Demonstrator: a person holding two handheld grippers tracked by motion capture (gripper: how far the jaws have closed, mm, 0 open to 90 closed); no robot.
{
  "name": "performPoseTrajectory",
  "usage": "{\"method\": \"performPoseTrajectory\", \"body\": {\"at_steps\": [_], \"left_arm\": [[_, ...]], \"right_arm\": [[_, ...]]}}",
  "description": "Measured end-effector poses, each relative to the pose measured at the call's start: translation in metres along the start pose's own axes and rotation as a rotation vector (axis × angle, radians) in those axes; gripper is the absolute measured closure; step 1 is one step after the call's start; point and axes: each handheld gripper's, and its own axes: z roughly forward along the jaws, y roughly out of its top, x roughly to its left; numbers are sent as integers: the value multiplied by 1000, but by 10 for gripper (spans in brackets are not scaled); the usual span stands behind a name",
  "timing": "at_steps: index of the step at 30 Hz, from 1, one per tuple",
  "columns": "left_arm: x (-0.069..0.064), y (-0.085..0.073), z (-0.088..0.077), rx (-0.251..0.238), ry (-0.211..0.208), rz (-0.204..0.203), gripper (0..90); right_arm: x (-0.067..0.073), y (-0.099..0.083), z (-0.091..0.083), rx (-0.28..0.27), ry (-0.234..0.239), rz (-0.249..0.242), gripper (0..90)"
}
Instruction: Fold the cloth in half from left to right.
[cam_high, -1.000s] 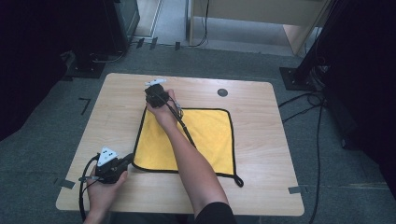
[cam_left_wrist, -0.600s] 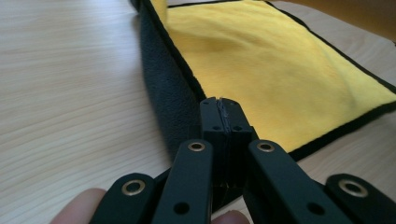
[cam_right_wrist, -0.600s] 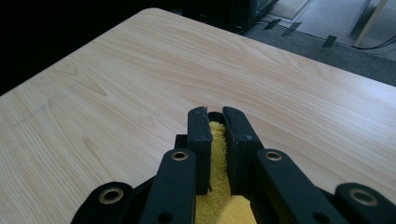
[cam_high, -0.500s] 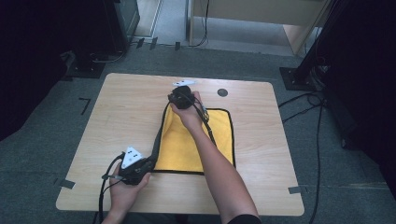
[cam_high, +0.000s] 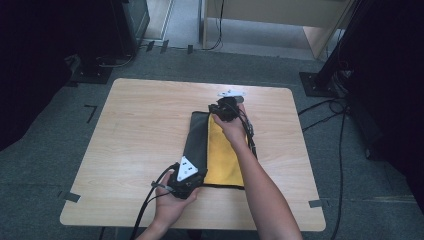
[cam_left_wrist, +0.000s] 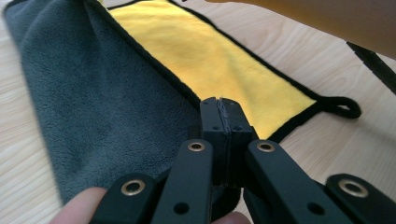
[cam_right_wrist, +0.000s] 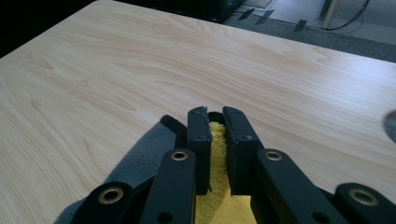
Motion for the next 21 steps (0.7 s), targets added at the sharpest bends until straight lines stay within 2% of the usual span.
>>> {"method": "performPoseTrajectory", "body": {"at_steps": [7,14,18,21], "left_arm": [[-22,8,25,13,-34,29,900],[-44,12,47,22,-63,43,900],[-50,14,58,25,-68,33,899],[-55,15,67,24,-65,32,900]], "right_arm": [[-35,-11,-19,-2,-23,30,822],[-59,-24,-32,-8,-48,51,822],[-69,-30,-41,-32,-64,27,822],[-78,-35,-44,-33,-87,43,821]]}}
